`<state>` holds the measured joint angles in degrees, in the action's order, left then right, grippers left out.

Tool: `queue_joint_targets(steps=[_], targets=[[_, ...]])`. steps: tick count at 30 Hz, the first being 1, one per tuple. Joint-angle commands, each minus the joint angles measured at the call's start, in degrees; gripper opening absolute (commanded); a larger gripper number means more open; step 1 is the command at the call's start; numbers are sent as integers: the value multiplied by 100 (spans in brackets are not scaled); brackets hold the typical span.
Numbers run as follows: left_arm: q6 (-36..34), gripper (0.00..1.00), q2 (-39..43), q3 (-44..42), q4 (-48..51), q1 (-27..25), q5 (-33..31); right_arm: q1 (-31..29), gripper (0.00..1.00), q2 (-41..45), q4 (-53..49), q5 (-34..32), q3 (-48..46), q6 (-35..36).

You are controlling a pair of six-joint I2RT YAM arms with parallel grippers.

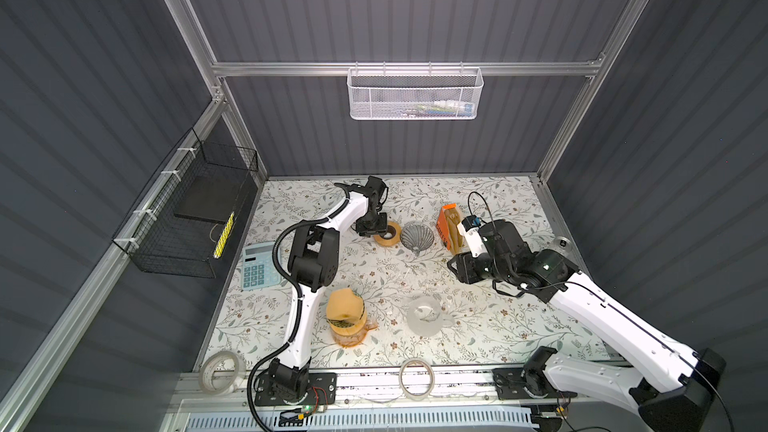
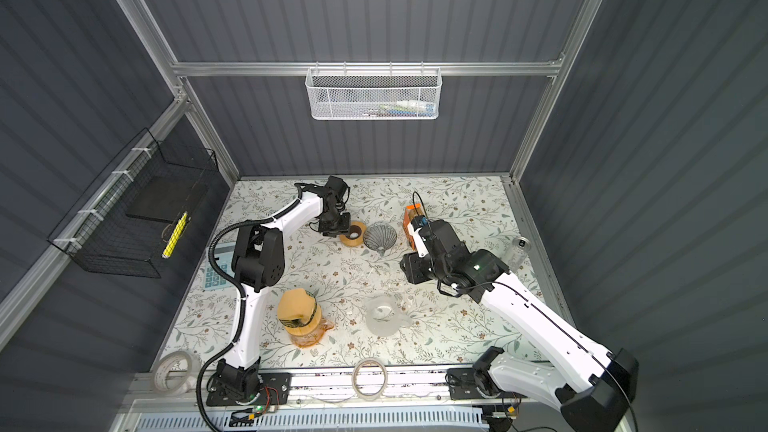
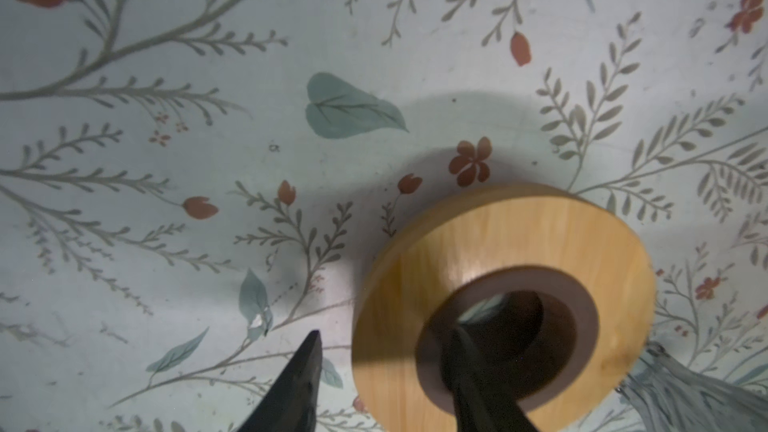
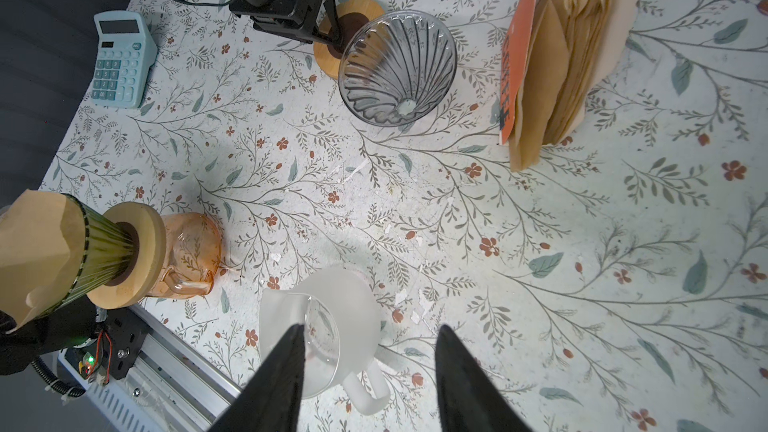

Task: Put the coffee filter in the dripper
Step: 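Release the pitcher with the right gripper while the left gripper reaches for the wooden ring, then grasp the wooden ring stand with the left gripper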

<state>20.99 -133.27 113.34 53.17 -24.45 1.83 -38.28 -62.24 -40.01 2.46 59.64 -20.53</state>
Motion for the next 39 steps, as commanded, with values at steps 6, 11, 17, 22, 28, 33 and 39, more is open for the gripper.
queue_joint_targets(steps=[6,11,17,22,28,33,39], targets=[[107,48,-211,170,10,-50,-86,31,52,98,-81,44,-118,-9],[142,49,-282,231,-69,-95,-25,33,52,150,-91,54,-178,-56],[168,49,-416,367,-115,-138,54,40,52,160,-123,13,-180,-53],[168,44,-472,410,-127,-174,49,48,52,125,-126,22,-172,-52],[135,26,-342,314,-172,-174,-23,49,52,89,-129,34,-145,-44],[11,14,-165,240,-114,-174,-85,49,52,64,-106,73,-119,-56],[-34,9,333,-119,-183,-166,-266,49,52,-15,-87,171,-29,-82]])
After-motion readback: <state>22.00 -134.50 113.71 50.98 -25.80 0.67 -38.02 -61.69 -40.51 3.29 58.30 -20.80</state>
